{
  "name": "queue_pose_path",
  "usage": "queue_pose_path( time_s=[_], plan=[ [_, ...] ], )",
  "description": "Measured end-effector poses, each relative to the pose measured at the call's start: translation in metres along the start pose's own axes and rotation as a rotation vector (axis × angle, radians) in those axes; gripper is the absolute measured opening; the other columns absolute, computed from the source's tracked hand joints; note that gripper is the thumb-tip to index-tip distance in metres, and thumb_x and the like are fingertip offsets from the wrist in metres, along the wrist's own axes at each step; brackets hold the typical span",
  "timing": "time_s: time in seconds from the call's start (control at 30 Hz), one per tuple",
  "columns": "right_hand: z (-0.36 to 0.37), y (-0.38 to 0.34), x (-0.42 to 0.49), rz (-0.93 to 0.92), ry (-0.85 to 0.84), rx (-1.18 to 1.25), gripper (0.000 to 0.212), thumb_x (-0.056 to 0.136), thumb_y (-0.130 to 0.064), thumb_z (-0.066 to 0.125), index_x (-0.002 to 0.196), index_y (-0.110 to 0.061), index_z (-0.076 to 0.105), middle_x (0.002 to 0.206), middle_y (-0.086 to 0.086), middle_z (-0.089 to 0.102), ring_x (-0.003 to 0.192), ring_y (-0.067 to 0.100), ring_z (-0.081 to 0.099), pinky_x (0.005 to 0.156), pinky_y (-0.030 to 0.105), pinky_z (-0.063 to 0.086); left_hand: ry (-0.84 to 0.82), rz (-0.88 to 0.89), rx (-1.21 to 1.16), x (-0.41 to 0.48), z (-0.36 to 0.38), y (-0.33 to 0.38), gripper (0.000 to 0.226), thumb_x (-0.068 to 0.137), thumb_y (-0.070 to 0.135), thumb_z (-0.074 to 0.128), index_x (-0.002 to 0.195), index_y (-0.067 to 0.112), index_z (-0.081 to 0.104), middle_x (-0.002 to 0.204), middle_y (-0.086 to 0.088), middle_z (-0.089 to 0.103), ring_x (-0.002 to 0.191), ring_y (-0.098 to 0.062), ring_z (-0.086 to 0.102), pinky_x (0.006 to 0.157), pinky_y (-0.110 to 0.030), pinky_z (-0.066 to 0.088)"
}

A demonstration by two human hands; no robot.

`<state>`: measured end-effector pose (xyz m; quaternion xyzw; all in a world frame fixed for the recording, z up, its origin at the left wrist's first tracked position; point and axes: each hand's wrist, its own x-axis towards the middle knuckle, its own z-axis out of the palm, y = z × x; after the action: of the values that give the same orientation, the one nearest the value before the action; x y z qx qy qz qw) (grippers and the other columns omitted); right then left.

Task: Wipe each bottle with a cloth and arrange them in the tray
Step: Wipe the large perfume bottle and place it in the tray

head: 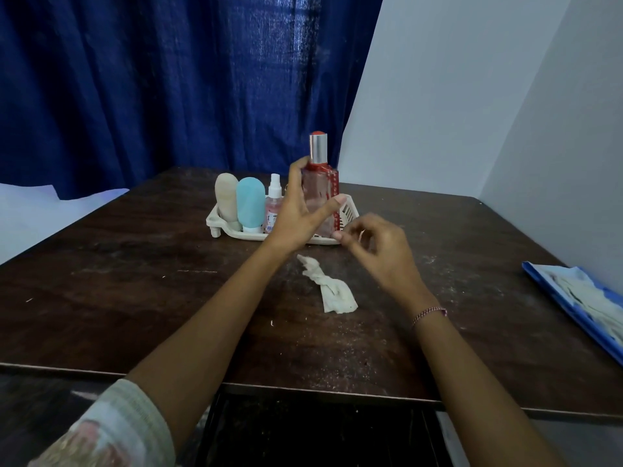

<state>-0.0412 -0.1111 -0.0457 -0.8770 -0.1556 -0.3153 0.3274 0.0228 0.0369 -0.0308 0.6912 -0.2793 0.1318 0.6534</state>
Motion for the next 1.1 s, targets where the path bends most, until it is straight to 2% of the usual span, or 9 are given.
queue_pose_path(
  time_s=[0.1,0.17,0.23,0.37,0.57,0.7,0.87,1.03,1.1],
  plan=[
    [0.002,0.002,0.002,0.075,0.120,0.063,0.032,0.076,-0.038,0.073,0.092,-0.017,0.056,0.085,-0.003,0.052,0.068,0.003,0.048,0.060,0.014,0.043,0.001,0.027,0.078,-0.001,0.002,-0.002,0.078,0.082,0.033,0.069,0.140,0.028,0.017,0.145,-0.001,0.032,0.132,-0.014,0.035,0.103,-0.030,0.035],
    [0.007,0.001,0.003,0.070,0.068,0.036,0.045,0.076,-0.036,0.074,0.111,-0.014,0.055,0.098,-0.002,0.053,0.078,0.000,0.051,0.067,0.010,0.044,0.009,0.050,0.128,-0.002,0.004,-0.002,0.081,0.080,0.035,0.071,0.140,0.027,0.017,0.146,-0.003,0.030,0.133,-0.016,0.034,0.106,-0.033,0.035],
    [0.013,0.000,0.006,0.050,0.031,0.027,0.050,0.079,-0.032,0.073,0.120,-0.012,0.053,0.107,-0.001,0.056,0.089,0.004,0.055,0.075,0.015,0.048,-0.010,0.096,0.166,-0.004,0.006,-0.002,0.079,0.079,0.038,0.071,0.138,0.029,0.019,0.142,-0.005,0.033,0.131,-0.018,0.037,0.106,-0.038,0.039],
    [0.005,-0.003,0.025,0.124,0.124,0.044,0.031,0.081,-0.031,0.070,0.102,-0.010,0.063,0.086,-0.004,0.063,0.074,0.007,0.058,0.070,0.025,0.052,-0.068,0.142,0.196,-0.005,0.008,-0.001,0.063,0.090,0.021,0.061,0.139,0.019,0.022,0.140,-0.008,0.036,0.126,-0.015,0.041,0.104,-0.029,0.041],
    [0.002,0.008,0.054,0.153,0.085,-0.002,0.040,0.070,-0.020,0.081,0.104,-0.007,0.064,0.087,-0.006,0.063,0.072,-0.002,0.055,0.067,0.003,0.043,0.029,0.171,0.388,0.001,0.003,-0.001,0.052,0.092,-0.004,0.046,0.138,0.015,0.033,0.140,-0.008,0.040,0.127,-0.014,0.041,0.101,-0.017,0.036],
    [0.012,0.022,0.054,0.210,0.100,0.032,0.047,0.065,-0.016,0.084,0.107,-0.009,0.065,0.090,-0.006,0.065,0.076,0.001,0.057,0.065,-0.001,0.041,0.021,0.143,0.507,-0.002,0.008,-0.004,0.052,0.091,-0.006,0.046,0.139,0.014,0.036,0.142,-0.009,0.038,0.129,-0.018,0.041,0.108,-0.032,0.038],
    [0.021,0.035,0.054,0.299,0.128,0.085,0.047,0.064,-0.014,0.084,0.107,-0.009,0.065,0.092,-0.005,0.065,0.081,0.006,0.059,0.064,-0.001,0.042,-0.018,0.130,0.593,-0.003,0.013,-0.009,0.057,0.091,-0.007,0.046,0.143,0.013,0.032,0.151,-0.008,0.026,0.136,-0.018,0.030,0.104,-0.018,0.026],
    [0.029,0.041,0.053,0.339,0.043,0.079,0.048,0.067,-0.016,0.082,0.112,-0.008,0.065,0.098,-0.002,0.067,0.084,0.004,0.056,0.067,0.003,0.041,-0.034,0.056,0.681,-0.002,0.016,-0.014,0.062,0.092,-0.004,0.048,0.147,0.015,0.026,0.152,-0.008,0.020,0.138,-0.021,0.027,0.108,-0.026,0.029],
    [0.029,0.042,0.053,0.350,0.021,0.068,0.044,0.069,-0.018,0.080,0.110,-0.008,0.066,0.102,0.001,0.068,0.086,0.004,0.055,0.074,0.007,0.042,-0.039,0.031,0.713,-0.002,0.018,-0.015,0.065,0.091,-0.003,0.050,0.148,0.014,0.022,0.153,-0.009,0.019,0.138,-0.022,0.027,0.109,-0.029,0.031]
  ],
)
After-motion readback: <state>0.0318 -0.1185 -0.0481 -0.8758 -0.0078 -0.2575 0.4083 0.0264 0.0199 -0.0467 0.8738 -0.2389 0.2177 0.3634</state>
